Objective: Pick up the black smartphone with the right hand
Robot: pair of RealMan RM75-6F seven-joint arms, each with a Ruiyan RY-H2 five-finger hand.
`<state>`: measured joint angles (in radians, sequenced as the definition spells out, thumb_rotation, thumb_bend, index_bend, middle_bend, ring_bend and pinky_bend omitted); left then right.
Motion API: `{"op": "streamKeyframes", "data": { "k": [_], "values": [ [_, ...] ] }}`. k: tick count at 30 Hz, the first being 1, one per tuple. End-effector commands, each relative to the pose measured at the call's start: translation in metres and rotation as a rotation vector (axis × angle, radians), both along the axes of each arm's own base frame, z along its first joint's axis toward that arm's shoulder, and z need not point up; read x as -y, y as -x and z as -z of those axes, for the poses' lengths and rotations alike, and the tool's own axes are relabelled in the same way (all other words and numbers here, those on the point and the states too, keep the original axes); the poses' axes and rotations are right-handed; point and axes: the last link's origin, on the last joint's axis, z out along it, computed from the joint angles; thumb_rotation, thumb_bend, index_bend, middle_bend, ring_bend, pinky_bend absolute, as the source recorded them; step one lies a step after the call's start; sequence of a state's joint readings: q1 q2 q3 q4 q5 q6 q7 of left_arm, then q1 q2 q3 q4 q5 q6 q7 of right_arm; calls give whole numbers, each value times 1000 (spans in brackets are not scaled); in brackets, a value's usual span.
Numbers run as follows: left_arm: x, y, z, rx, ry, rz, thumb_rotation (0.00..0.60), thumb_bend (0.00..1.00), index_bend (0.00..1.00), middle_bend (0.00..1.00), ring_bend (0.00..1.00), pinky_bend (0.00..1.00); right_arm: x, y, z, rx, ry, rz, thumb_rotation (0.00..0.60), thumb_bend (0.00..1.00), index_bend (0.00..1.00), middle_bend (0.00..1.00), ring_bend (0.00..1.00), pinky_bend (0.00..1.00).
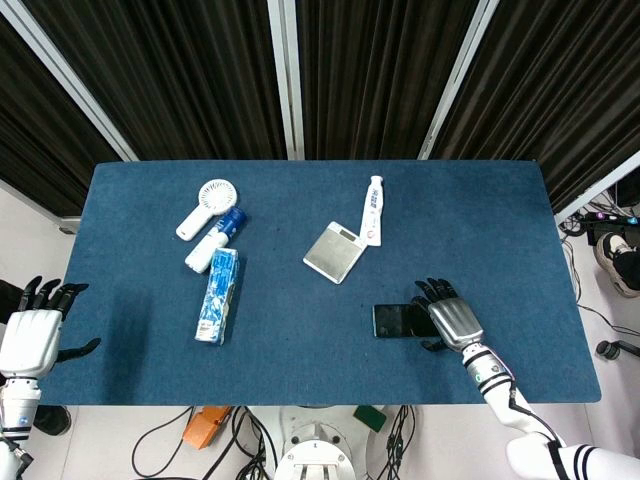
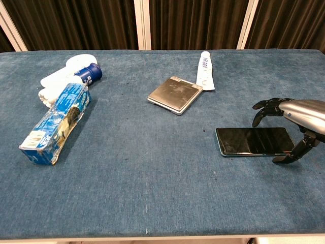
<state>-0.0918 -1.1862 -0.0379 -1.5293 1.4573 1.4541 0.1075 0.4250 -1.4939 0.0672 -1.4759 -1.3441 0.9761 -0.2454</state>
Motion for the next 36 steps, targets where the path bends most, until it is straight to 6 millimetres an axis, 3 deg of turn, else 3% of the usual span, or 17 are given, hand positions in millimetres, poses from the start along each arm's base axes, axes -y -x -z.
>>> {"op": "streamKeyframes", "data": {
  "k": [1, 9, 20, 25, 36],
  "values": [
    [0, 1, 0, 0, 1, -3, 600, 87, 200, 216, 132, 0, 1, 0, 3, -6, -6, -1, 600, 238, 359, 122, 0, 87],
    [-1, 2, 1, 2, 0, -6, 600, 86, 200, 216, 132, 0, 4, 2, 10, -33, -38, 3, 600, 255, 396, 121, 0, 73],
    [0, 3, -2, 0, -8, -10, 600, 87, 200, 216, 132, 0, 17, 1, 3, -27, -39, 15, 600, 606, 429, 121, 0, 73],
    [1, 3, -3, -4, -9, -12, 600, 87, 200, 216, 132, 0, 26, -3, -6, -23, -36, 11, 600, 698, 432, 121, 0, 66],
    [1, 2, -5, -8, -8, -14, 600, 87, 200, 216, 132, 0, 51, -11, -22, -27, -2, 0, 600, 723, 404, 121, 0, 66]
  ]
}}
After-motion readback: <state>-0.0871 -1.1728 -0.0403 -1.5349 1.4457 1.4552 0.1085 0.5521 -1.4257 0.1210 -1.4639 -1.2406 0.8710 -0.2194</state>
